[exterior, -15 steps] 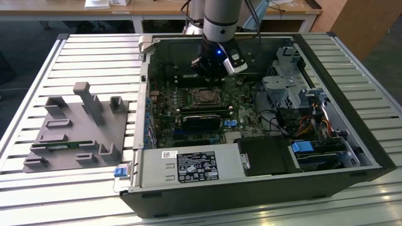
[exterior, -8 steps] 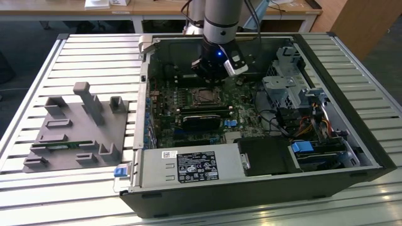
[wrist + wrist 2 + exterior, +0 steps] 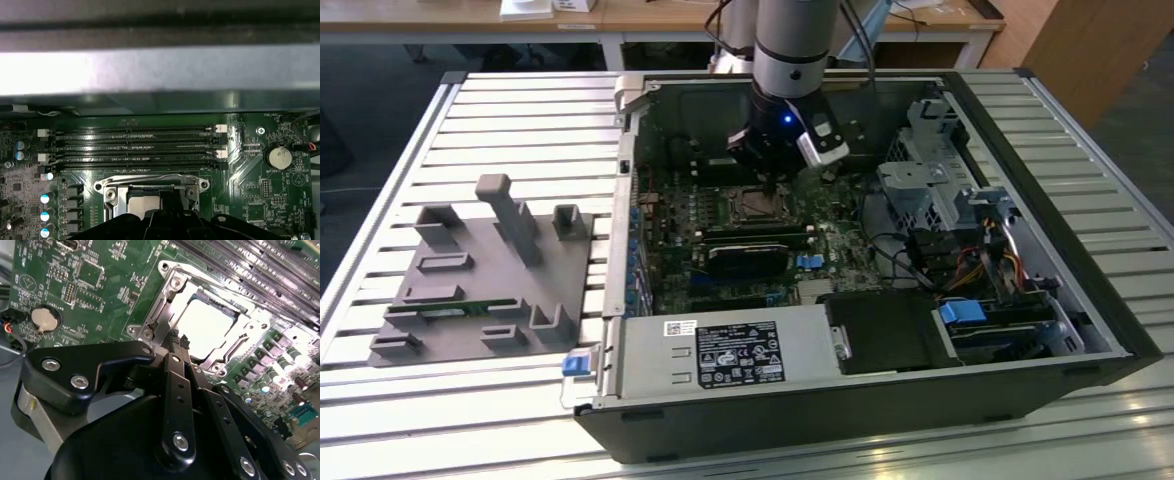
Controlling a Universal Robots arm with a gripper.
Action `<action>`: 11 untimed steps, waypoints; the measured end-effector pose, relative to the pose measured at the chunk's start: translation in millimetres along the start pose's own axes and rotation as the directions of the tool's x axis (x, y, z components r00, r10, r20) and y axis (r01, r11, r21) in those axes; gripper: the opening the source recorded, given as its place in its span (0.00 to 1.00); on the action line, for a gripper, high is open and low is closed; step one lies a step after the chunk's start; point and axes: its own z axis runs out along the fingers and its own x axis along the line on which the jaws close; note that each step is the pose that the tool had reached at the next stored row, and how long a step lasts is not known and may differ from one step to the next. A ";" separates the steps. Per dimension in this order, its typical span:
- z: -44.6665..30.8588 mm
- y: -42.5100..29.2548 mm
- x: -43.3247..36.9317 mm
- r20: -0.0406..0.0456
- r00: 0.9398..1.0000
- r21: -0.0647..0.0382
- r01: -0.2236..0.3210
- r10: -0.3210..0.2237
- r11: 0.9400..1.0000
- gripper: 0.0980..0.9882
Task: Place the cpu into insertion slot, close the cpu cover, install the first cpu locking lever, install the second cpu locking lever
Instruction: 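Install the second cpu locking lever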
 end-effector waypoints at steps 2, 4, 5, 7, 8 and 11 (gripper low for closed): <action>-0.1 -1.6 -0.1 0.000 1.000 0.000 0.000 0.000 1.000 0.01; -0.1 -2.3 -0.1 0.000 1.000 0.000 0.000 0.000 1.000 0.01; -0.1 -2.3 -0.1 0.000 1.000 0.000 0.000 0.000 1.000 0.01; -1.0 -2.4 -0.1 0.000 1.000 0.000 0.000 0.000 1.000 0.01; -2.4 -2.2 -0.1 0.000 1.000 0.000 0.000 0.000 1.000 0.01; -8.1 -1.8 0.0 0.000 1.000 0.000 0.000 0.000 1.000 0.01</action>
